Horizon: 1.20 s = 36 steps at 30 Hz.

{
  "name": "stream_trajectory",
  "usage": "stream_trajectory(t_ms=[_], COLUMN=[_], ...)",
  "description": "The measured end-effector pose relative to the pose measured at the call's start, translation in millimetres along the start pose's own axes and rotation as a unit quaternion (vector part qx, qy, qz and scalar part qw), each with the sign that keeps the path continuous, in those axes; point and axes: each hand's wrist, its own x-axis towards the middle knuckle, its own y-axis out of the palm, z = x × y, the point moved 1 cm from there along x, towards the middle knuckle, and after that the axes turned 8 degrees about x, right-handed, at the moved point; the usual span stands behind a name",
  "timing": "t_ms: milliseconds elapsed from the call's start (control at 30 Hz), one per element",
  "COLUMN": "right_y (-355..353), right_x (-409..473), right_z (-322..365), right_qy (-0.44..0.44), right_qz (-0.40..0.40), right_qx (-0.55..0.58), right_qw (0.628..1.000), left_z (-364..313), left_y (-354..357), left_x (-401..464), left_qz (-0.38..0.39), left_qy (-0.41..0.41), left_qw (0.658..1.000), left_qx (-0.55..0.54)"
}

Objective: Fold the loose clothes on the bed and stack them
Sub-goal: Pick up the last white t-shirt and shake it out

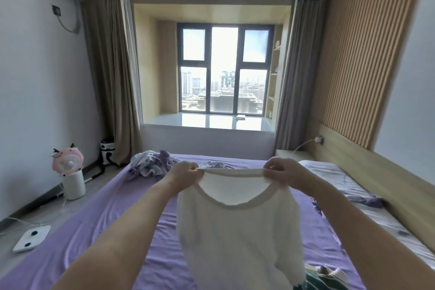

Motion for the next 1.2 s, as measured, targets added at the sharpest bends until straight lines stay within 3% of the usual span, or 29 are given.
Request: stream_trajectory(t_ms=[167,300,367,467,567,700,800,967,1200], right_y=[-13,-24,-30,-29,-21,-11,8,99,212], right_x=[-16,-28,-35,-46,-57,-68,-74,-74,-77], right_z=[-31,-51,-60,-66,-61,-45,-29,-7,43], right_qy=[-0.043,-0.015,0.014,0.029,0.023,-0.017,-0.045,-0.053,-0.071], right_qz=[-0.098,-0.113,-0.061,0.044,0.112,0.062,0.033,0.091,0.096], right_qx=[-0.174,0.008,0.040,0.026,0.031,0.041,0.021,-0.021,-0.012], right_qw=[0.979,0.993,0.997,0.998,0.993,0.997,0.998,0.994,0.993], left_z=[-39,-51,-49,-46,-36,-24,-20,-24,-23], left_y=[0,-12,-20,-27,-27,-40,-48,-73,-153], left_x=[-9,-16,-24,-33,-37,-55,-72,-98,-152], left_qz=[0.120,0.187,0.170,0.063,-0.025,-0.104,-0.092,-0.057,-0.059], left_qy=[0.015,0.025,0.032,0.031,0.016,0.006,0.022,0.063,0.117], left_qw=[0.992,0.976,0.982,0.998,0.998,0.992,0.994,0.996,0.991], left_qx=[-0.037,-0.106,-0.078,0.000,-0.050,-0.072,-0.048,0.007,-0.024])
